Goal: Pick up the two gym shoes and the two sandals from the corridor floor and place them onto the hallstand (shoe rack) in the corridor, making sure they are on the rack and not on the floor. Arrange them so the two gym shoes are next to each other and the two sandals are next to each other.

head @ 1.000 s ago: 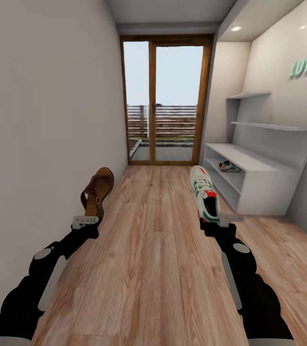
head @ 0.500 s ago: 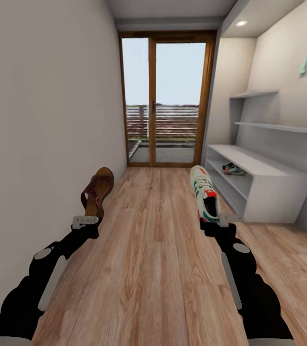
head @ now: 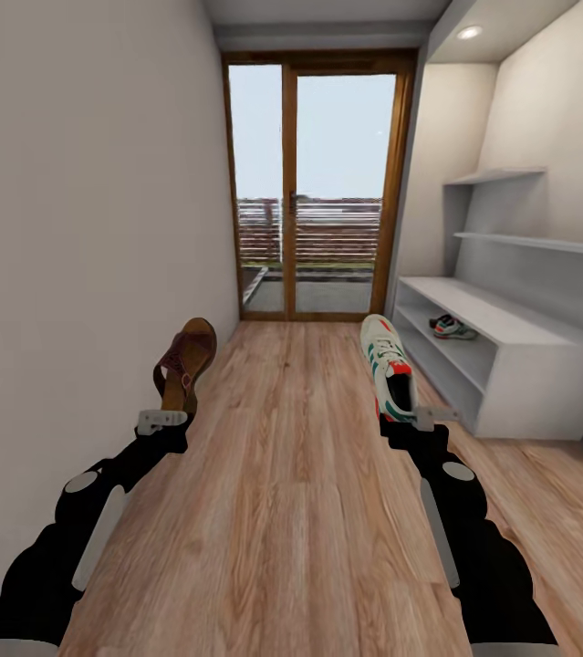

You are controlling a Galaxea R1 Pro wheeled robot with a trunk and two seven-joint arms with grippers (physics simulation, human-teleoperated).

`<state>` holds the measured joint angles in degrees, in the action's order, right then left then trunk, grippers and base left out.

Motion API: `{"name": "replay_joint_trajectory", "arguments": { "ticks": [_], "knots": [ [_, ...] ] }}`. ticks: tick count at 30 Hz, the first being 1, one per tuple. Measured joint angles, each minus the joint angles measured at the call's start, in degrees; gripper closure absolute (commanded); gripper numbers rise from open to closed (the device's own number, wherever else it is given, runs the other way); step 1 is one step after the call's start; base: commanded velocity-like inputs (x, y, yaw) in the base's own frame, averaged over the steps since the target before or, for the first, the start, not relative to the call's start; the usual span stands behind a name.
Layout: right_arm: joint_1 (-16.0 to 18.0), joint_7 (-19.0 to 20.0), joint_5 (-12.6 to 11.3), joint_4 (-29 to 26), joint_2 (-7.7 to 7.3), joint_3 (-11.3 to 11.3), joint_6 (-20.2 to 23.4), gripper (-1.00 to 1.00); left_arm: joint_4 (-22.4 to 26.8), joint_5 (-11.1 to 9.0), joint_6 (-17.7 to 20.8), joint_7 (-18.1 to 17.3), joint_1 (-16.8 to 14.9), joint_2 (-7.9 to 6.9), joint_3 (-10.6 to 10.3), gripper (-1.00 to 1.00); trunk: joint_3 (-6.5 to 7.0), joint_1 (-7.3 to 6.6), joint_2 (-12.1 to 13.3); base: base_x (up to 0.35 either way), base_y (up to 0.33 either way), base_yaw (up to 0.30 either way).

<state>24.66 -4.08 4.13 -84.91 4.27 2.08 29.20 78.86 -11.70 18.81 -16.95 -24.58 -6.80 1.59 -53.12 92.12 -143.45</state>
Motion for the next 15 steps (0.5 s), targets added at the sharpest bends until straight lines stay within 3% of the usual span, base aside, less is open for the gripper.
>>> {"name": "replay_joint_trajectory", "arguments": {
  "ticks": [15],
  "knots": [
    [0.0, 0.0, 0.0, 0.0, 0.0, 0.0, 0.01, 1.0, -0.03, 0.0, 0.0, 0.0, 0.0, 0.02, 0.0, 1.0, 0.0, 0.0, 0.0, 0.344, 0.0, 0.0]
  ]
}}
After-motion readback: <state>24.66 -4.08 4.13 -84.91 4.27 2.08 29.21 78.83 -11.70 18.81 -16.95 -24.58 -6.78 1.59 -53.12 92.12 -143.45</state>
